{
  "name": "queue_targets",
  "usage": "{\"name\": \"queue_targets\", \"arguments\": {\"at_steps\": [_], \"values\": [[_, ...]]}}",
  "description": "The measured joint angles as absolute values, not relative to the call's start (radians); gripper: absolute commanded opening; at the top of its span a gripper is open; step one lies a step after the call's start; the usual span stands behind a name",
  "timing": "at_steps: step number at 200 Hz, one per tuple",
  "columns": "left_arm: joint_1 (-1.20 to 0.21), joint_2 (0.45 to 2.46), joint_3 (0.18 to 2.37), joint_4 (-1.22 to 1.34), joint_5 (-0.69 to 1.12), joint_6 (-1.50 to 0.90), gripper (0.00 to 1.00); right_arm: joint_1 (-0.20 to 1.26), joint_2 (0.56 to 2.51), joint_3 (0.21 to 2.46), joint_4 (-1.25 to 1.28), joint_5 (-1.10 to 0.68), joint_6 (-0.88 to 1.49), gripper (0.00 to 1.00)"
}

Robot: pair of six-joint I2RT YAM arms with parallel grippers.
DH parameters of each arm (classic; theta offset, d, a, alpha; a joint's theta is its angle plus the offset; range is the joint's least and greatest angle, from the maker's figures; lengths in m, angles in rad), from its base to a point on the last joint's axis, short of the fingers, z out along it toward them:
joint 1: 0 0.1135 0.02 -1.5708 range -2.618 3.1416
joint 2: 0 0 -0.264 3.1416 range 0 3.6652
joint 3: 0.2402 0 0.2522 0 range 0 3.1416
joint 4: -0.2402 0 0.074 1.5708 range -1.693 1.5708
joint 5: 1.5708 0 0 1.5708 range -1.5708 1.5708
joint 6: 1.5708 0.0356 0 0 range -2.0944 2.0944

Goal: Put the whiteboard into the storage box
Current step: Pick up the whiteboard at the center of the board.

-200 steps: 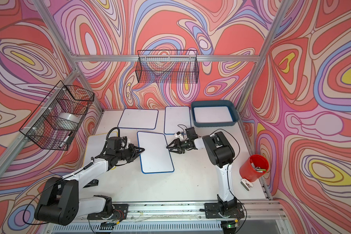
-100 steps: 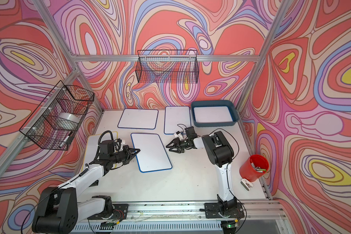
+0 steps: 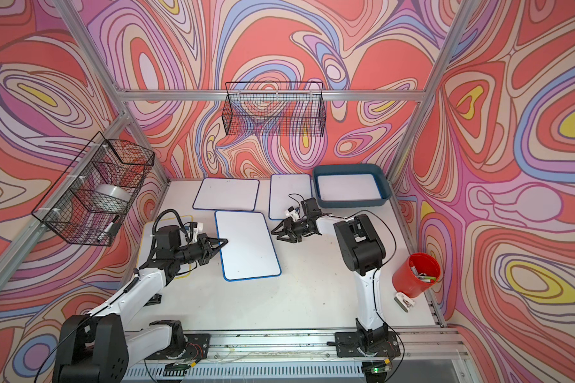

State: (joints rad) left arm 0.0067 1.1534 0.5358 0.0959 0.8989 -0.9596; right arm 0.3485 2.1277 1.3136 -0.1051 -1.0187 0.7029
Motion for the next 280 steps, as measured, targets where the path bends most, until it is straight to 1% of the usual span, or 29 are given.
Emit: {"name": "queue_targets", "arguments": {"at_steps": [58, 98, 150, 191, 217, 225, 258, 280], "values": [[0.008, 1.197, 0.546, 0.200, 0.952, -0.985, 0.00, 0.348, 2.062, 1.343, -0.083, -1.047, 0.737, 0.50], [0.008, 1.207, 0.549, 0.256, 0.964, -1.018, 0.00, 0.348, 2.061, 1.348, -0.019, -1.109, 0.786, 0.50], [0.012, 1.210, 0.566, 0.345, 0.981, -1.072, 0.00, 0.348, 2.061, 1.397, 0.015, -1.178, 0.813, 0.47], [0.012, 1.261, 0.588, 0.441, 1.005, -1.128, 0.00, 0.347, 2.061, 1.413, 0.049, -1.226, 0.834, 0.39], [0.013, 1.318, 0.589, 0.533, 1.020, -1.182, 0.00, 0.343, 2.061, 1.413, 0.118, -1.246, 0.879, 0.36], [0.013, 1.335, 0.589, 0.557, 1.023, -1.194, 0.00, 0.341, 2.061, 1.413, 0.149, -1.253, 0.901, 0.33], [0.014, 1.399, 0.589, 0.617, 1.029, -1.224, 0.00, 0.334, 2.061, 1.409, 0.252, -1.265, 0.989, 0.26], [0.014, 1.445, 0.589, 0.694, 1.040, -1.243, 0.00, 0.327, 2.061, 1.404, 0.294, -1.266, 1.030, 0.19]]}}
